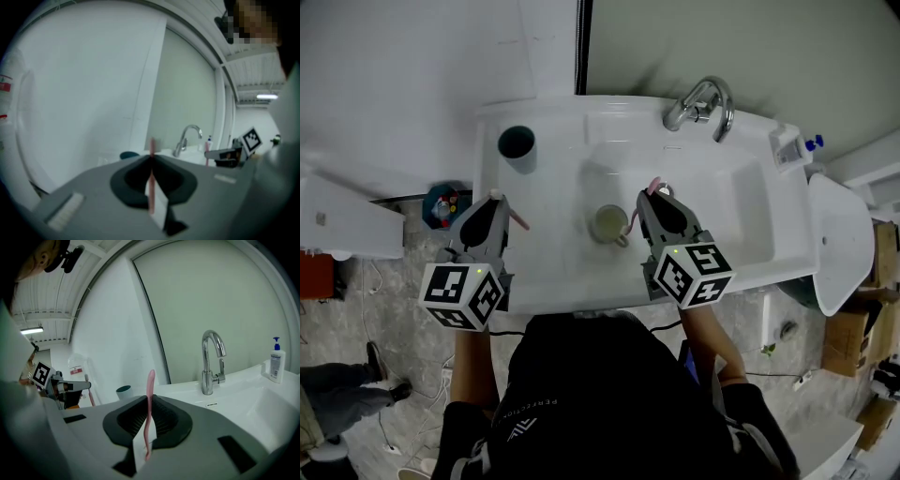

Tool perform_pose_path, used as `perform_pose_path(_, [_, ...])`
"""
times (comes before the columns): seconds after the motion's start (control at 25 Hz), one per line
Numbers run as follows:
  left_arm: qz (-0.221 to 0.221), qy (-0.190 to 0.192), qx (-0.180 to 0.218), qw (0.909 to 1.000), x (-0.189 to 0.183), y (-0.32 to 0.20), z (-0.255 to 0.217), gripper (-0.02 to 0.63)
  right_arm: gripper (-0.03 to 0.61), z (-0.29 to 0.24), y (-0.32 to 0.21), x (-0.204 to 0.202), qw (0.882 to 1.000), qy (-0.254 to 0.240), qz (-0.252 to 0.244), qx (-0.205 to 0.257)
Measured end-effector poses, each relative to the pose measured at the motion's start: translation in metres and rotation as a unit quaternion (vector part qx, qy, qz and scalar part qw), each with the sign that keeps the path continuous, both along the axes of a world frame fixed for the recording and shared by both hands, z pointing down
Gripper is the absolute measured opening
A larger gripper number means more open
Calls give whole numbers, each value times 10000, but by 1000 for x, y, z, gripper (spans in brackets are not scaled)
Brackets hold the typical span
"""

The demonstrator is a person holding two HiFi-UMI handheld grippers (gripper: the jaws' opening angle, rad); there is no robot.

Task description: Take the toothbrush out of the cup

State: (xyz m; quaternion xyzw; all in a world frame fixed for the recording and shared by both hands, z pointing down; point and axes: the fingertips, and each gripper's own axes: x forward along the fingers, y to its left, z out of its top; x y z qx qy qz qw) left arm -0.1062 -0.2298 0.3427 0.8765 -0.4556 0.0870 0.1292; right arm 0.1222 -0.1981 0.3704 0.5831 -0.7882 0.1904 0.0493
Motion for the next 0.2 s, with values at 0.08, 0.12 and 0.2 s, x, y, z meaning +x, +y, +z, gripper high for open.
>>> perform_pose_path(0.08, [47, 3, 10, 10000, 4, 0, -1, 18, 23, 1, 0, 1, 10000, -8, 19, -3])
perform_pose_path(0.12, [66, 8, 17, 10000, 5, -1, -2, 18, 23, 1, 0, 2, 10000, -15, 29, -2])
perform_pose_path(0.2, [97, 23, 31, 9999, 7, -1, -4, 18, 23, 1, 0, 2, 10000, -29, 46, -2])
